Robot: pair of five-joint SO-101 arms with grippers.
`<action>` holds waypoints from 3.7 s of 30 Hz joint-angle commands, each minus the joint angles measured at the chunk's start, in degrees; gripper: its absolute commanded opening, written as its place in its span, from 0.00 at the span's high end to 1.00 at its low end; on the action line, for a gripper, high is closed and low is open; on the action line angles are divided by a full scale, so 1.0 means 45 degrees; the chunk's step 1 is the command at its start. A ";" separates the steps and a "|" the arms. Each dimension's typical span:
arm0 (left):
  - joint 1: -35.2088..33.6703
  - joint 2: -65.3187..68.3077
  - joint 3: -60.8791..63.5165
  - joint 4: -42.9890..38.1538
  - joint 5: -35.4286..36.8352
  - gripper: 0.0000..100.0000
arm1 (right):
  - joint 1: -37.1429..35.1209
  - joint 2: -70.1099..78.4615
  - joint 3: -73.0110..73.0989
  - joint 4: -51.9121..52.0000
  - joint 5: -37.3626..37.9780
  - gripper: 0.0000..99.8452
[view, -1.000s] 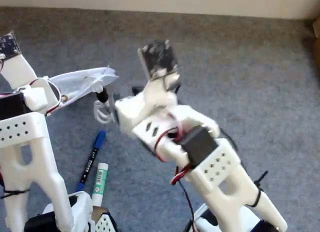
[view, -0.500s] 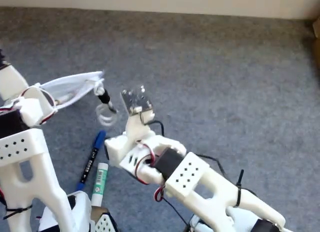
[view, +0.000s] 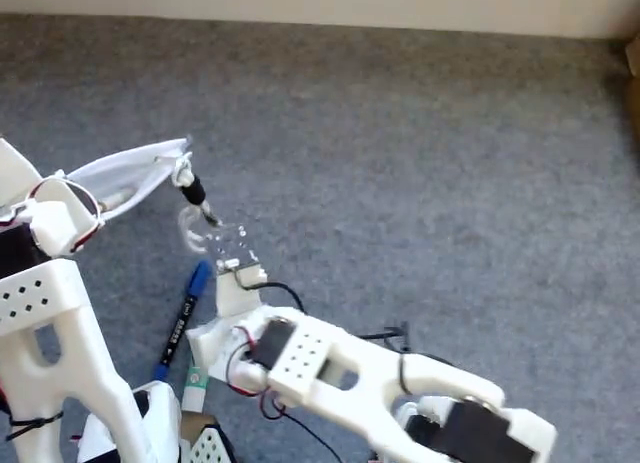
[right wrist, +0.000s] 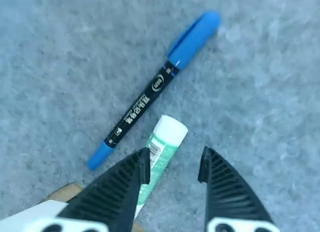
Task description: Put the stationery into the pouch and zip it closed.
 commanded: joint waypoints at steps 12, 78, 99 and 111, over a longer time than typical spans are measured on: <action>-0.0166 -0.0596 -0.0049 -0.0410 0.0078 0.99 | -0.0303 0.3311 -0.2667 -0.0244 -0.0547 0.85; 0.4327 -0.0615 -0.0088 -0.0059 -0.1719 0.99 | 0.3819 -1.3138 0.5480 -0.6398 0.6056 1.00; 0.4249 -0.0615 -0.0068 0.0000 -0.1758 0.99 | 0.3839 -1.2982 0.5324 -1.2259 0.8772 1.00; 0.4230 -0.0615 0.0068 -0.0059 -0.1758 0.99 | 0.3878 -0.7062 0.5187 -1.8549 1.0178 1.00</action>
